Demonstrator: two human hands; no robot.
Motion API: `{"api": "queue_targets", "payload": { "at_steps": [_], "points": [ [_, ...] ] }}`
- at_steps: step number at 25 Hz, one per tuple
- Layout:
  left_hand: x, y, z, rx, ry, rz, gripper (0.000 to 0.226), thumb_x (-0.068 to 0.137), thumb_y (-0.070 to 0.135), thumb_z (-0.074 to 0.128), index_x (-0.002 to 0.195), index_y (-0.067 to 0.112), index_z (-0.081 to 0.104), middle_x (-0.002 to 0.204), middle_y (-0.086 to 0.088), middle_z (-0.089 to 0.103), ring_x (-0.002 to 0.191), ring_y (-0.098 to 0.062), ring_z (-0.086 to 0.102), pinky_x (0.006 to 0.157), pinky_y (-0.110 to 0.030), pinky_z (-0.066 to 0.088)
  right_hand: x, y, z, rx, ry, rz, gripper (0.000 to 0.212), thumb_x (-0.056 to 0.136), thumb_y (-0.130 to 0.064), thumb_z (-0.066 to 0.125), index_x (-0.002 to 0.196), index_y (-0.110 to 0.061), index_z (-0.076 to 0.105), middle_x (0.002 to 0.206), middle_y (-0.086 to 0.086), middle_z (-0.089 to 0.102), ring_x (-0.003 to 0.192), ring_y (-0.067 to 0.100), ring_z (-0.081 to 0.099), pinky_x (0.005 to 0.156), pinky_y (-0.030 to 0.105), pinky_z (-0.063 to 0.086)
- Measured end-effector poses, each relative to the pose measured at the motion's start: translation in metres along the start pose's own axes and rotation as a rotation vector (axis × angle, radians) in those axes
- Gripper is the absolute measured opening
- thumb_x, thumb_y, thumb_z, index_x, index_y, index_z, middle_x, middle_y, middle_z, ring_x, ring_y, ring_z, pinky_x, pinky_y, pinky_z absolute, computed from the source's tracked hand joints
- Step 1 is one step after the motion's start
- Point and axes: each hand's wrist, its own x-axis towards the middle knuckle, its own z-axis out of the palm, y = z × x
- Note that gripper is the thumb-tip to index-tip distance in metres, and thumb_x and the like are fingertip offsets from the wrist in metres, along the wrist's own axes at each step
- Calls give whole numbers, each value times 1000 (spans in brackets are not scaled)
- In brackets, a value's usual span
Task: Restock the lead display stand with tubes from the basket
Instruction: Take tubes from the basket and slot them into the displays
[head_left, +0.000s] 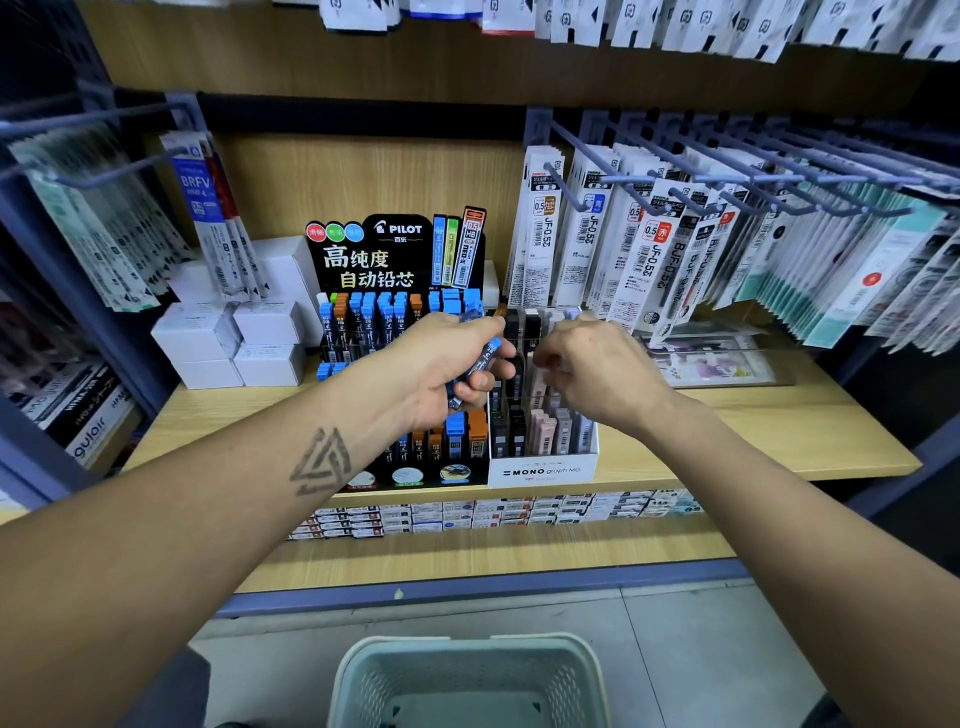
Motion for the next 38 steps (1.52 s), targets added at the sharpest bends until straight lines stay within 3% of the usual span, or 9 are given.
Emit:
{"api": "queue_targets", "payload": {
  "at_steps": [11, 13, 15, 17, 19, 21, 24, 32, 38],
  "points": [
    [-2, 1, 2, -13, -9, -11, 29, 105, 25, 50, 96, 0, 61, 69, -14, 61, 36, -7, 36, 32, -15, 24, 2, -3, -2, -7, 34, -16, 20, 90, -22, 68, 109, -20, 71, 105, -1, 63, 106, 25, 57, 91, 38, 41],
    [-2, 0, 1, -46, -61, -60, 33, 106, 30, 49, 96, 1, 61, 68, -13, 60, 37, -7, 36, 31, -15, 25, 5, -5, -3, 228, 74, 27, 15, 88, -17, 69, 102, -22, 74, 100, -2, 67, 98, 21, 62, 87, 36, 49],
    [-4, 0, 0, -72, -141, -118, 38, 105, 36, 48, 99, 0, 61, 68, -12, 59, 39, -6, 36, 32, -14, 25, 7, -10, -9, 762, 58, 171, 12, 90, -13, 69, 96, -21, 75, 92, -1, 73, 86, 14, 65, 83, 35, 54],
    [-6, 0, 0, -90, -210, -159, 41, 104, 39, 48, 98, 0, 61, 68, -10, 59, 41, -4, 35, 33, -12, 24, 4, -17, -16, 1212, -63, 258, 7, 92, -13, 70, 96, -13, 76, 84, 2, 74, 78, 11, 64, 78, 29, 52],
    [-8, -1, 0, -103, -252, -179, 41, 104, 39, 47, 93, 2, 60, 69, -10, 58, 43, -4, 35, 34, -12, 24, 0, -19, -14, 1402, -139, 267, 13, 90, -9, 70, 100, -1, 73, 77, 4, 72, 69, 11, 63, 72, 25, 50],
    [-10, -2, 1, -132, -273, -190, 36, 105, 37, 46, 92, 5, 58, 69, -11, 58, 44, -5, 36, 34, -12, 24, -2, -15, -12, 1462, -150, 274, 21, 85, -1, 73, 102, 9, 70, 75, 10, 70, 63, 15, 62, 72, 29, 48],
    [-9, -2, 4, -160, -200, -139, 25, 106, 29, 47, 102, 5, 55, 70, -14, 60, 44, -7, 39, 34, -13, 26, -3, -9, -15, 1411, -171, 232, 27, 74, -5, 81, 99, 4, 74, 78, 19, 70, 68, 23, 62, 78, 38, 47],
    [-8, -1, 14, -173, -100, -51, 21, 106, 18, 48, 120, 3, 53, 68, -11, 55, 45, -13, 45, 33, -17, 31, -4, -15, -19, 1492, -178, 267, 24, 68, -3, 82, 89, 1, 71, 78, 13, 70, 74, 24, 66, 69, 35, 56],
    [-13, 4, 1, -12, -66, -67, 31, 106, 26, 49, 106, -3, 60, 71, -20, 68, 49, -19, 61, 39, -22, 50, 0, 0, -32, 1759, -41, 405, 16, 80, 5, 72, 91, -4, 66, 73, 9, 71, 65, 16, 67, 62, 23, 55]
  ]
}}
